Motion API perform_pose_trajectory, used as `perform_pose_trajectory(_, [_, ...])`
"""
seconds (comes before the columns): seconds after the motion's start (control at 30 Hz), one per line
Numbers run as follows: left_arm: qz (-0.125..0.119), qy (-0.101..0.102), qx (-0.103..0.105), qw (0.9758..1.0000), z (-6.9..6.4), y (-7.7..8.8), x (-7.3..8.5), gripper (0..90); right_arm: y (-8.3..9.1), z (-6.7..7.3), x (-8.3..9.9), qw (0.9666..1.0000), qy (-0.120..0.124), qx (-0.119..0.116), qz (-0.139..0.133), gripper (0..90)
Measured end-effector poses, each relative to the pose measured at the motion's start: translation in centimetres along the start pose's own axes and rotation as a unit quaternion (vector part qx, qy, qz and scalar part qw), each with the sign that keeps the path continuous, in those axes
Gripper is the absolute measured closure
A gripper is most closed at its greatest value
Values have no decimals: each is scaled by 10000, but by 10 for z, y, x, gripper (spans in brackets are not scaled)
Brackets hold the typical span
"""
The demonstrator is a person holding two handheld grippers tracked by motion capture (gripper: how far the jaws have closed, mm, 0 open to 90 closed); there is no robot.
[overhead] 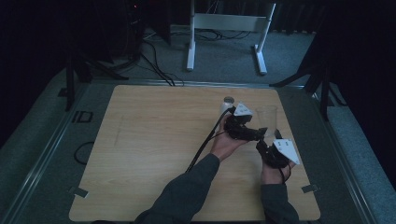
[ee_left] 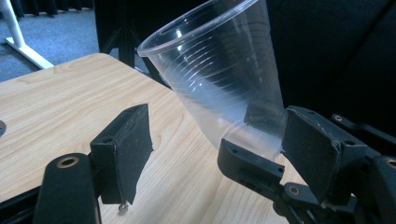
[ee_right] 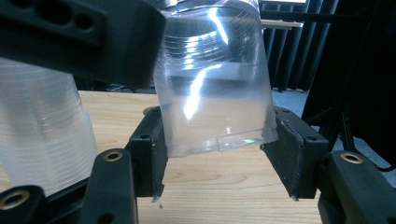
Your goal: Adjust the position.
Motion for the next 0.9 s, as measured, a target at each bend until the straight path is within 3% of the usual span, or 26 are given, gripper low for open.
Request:
perform_pose_trajectory(0.43, [-85,171,153,9997,-7,-7,-4,207,5,4,0,10000,24,-35,-57,427])
perform_pose_trajectory(0.73, [-262,464,245,9983,-8,-11,-9,204,10,6,-1,9999,17,-49,-124,427])
perform_pose_trajectory(0.9, [-394,743,309,9960,-7,-12,-14,204,10,8,0,9999,12,-70,-134,427])
Point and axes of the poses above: each handheld gripper's, and its own axes: y roughly backward along the jaws, x roughly out of its underside, z roughly to its left, the point moved 8 cm from there along -y, roughly forward along the jaws, and after that the axes turned 2 degrees about x, right-handed, at the moved point
